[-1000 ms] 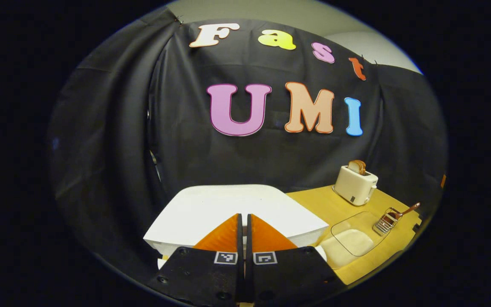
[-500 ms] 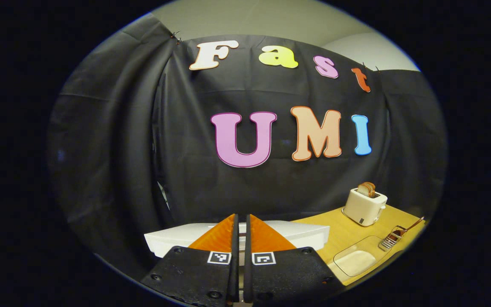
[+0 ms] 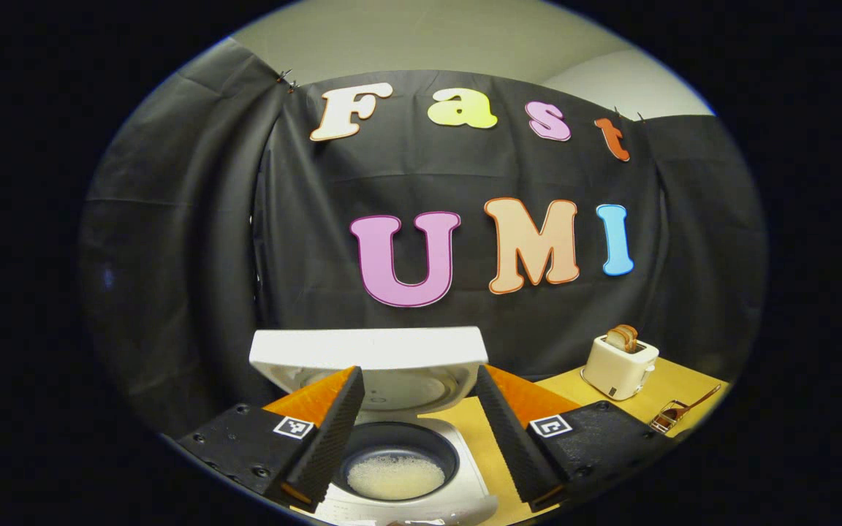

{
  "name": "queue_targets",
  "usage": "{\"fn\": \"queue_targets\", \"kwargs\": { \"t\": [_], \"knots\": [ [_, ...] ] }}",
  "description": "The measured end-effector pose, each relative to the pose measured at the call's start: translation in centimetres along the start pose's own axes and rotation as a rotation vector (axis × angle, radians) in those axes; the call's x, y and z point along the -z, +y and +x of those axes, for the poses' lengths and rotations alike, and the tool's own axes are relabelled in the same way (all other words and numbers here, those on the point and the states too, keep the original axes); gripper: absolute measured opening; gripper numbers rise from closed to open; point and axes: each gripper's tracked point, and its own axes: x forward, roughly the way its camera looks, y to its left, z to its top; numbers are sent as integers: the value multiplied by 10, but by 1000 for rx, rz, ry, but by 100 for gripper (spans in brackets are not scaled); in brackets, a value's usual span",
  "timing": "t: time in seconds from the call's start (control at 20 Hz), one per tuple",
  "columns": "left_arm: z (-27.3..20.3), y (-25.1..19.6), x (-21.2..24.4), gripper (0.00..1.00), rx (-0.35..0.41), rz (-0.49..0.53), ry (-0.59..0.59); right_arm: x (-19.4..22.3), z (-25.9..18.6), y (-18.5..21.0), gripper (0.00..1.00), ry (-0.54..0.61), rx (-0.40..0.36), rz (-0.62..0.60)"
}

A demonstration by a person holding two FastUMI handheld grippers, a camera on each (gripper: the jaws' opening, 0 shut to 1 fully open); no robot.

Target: Close the left gripper, press the button to open the rice cooker; take a wooden spoon from the chopstick holder with the right hand, scoop a spoonful of rice and pour it into the rice cooker, then put the wooden spoon back into the chopstick holder.

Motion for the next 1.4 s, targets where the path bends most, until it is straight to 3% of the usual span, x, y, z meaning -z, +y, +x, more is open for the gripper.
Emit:
{"fn": "queue_targets", "kwargs": {
  "t": [0.45,1.0,1.3,1.35,1.4],
  "knots": [
    [-12,-28,-3,94,-38,-101,-14,60,57,-32,99,86,-32,105],
    [-38,-29,17,93,-146,-53,36,76,127,-16,95,103,-137,218],
    [-59,-17,13,93,-205,-18,32,69,151,-12,46,94,-143,253],
    [-61,-15,12,93,-213,-16,30,66,156,-12,46,82,-148,259],
    [-64,-13,12,93,-221,-17,29,65,153,-10,29,84,-146,249]
  ]
}}
